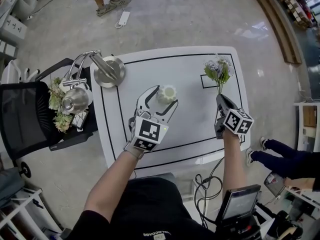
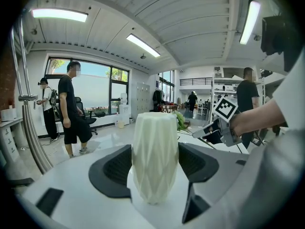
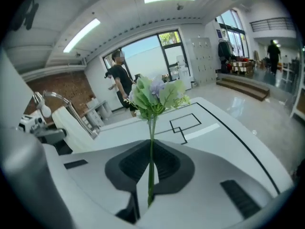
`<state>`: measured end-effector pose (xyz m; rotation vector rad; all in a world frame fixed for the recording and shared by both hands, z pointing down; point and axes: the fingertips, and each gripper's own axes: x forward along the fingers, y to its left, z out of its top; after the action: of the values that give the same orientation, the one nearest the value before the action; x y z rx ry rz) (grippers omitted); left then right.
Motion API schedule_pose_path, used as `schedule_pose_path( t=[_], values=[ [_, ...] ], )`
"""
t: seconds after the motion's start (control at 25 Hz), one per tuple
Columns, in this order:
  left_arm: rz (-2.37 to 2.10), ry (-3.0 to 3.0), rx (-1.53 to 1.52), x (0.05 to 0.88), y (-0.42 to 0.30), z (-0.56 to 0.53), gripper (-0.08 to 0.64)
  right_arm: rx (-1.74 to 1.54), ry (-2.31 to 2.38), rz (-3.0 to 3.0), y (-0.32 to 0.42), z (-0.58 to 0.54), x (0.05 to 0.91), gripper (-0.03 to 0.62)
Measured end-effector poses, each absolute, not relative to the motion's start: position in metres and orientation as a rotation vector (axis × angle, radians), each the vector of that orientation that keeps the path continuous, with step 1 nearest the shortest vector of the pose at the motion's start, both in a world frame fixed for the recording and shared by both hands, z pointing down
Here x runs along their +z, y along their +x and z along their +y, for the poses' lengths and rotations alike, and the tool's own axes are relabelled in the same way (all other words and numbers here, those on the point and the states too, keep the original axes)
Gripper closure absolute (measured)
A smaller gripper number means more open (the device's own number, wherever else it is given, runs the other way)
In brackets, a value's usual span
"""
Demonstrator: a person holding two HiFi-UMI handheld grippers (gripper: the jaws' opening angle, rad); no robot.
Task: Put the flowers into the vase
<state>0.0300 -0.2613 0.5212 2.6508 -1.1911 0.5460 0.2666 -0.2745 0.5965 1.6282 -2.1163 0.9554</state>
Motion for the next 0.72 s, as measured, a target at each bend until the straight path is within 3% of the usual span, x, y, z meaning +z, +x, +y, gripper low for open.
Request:
schedule_pose_path(
  t=[0.24, 0.72],
  values=[
    [-1.198, 2.653, 0.531, 0.519, 0.029, -0.262, 0.247, 0.983, 1.674, -2.444, 0.225, -0.297, 0.514, 0.569],
    [-1.173, 2.654, 0.547, 0.522, 0.028, -0.259, 0.247, 0.637, 1.501, -2.972, 0.132, -0.318, 0.363, 0.569]
  ],
)
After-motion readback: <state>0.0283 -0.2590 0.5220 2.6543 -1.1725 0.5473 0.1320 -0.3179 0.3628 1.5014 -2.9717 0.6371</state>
